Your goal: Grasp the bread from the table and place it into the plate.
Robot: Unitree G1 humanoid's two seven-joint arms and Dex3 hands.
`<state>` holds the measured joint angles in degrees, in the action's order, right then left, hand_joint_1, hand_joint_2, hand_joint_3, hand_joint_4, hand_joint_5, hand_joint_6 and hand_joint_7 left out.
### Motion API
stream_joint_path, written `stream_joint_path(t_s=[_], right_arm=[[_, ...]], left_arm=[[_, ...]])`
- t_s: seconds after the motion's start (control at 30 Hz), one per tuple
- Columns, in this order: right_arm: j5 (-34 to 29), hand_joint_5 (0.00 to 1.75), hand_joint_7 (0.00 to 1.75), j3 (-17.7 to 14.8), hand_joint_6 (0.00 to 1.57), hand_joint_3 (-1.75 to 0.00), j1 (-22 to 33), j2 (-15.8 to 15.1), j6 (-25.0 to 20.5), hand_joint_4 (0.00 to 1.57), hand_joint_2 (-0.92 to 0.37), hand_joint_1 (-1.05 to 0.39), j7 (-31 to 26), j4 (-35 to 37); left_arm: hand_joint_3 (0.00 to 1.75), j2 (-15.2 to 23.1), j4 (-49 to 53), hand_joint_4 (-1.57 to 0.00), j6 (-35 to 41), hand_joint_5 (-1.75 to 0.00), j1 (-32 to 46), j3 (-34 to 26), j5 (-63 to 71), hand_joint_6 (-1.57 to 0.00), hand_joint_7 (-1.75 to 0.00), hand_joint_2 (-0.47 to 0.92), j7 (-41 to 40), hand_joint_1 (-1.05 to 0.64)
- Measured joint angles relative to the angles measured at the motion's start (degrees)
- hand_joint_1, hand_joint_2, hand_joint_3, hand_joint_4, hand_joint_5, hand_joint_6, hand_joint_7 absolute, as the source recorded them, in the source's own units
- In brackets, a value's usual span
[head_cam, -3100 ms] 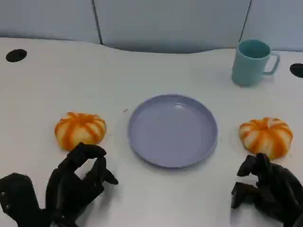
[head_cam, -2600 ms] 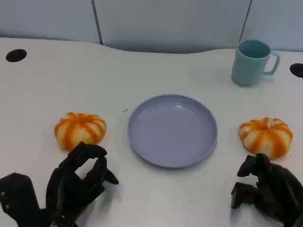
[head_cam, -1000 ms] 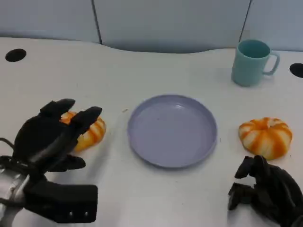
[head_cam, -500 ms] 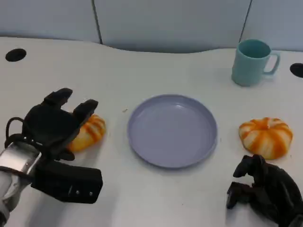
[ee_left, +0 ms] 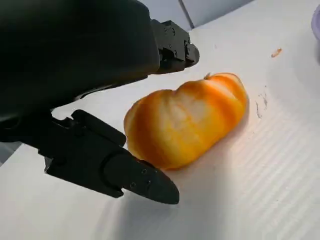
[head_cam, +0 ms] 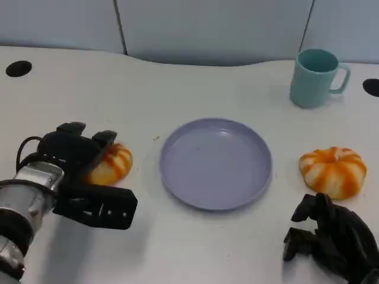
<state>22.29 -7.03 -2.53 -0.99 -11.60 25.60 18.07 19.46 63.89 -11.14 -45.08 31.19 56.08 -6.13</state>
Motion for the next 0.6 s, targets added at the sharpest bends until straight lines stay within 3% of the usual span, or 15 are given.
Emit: stream_joint_path(t_s=[0.3,0.47,0.6], right_arm=[[0.1,1.14,1.07,-0.2,1.15,-0.42,0.2,0.0,-0.9,1.26,-0.92,-0.46,-0.1,-0.7],[0.0,1.14,1.06,0.1,1.15,-0.43,1.6,-0.1,-0.3,1.26,-0.92,-0.46,0.8,-1.7],[0.0,1.15,1.06,0.1,1.15,-0.44,1.8,0.0,0.0,1.26,-0.92,-0.46,1.5,-1.7]], left_arm=[[0.0,-1.0,3.7,0.0,-0.7,0.0,-2.6,2.5,-1.9,-0.02,0.0,0.75,-0.1,-0.49],[0.0,-5.6,10.4,0.0,2.1,0.0,-7.4,0.7,-7.9,-0.03,-0.01,0.76,9.9,-0.44],[0.0,-7.4,11.6,0.0,3.0,0.0,-9.8,-0.3,-10.7,-0.05,-0.01,0.74,11.7,-0.46]])
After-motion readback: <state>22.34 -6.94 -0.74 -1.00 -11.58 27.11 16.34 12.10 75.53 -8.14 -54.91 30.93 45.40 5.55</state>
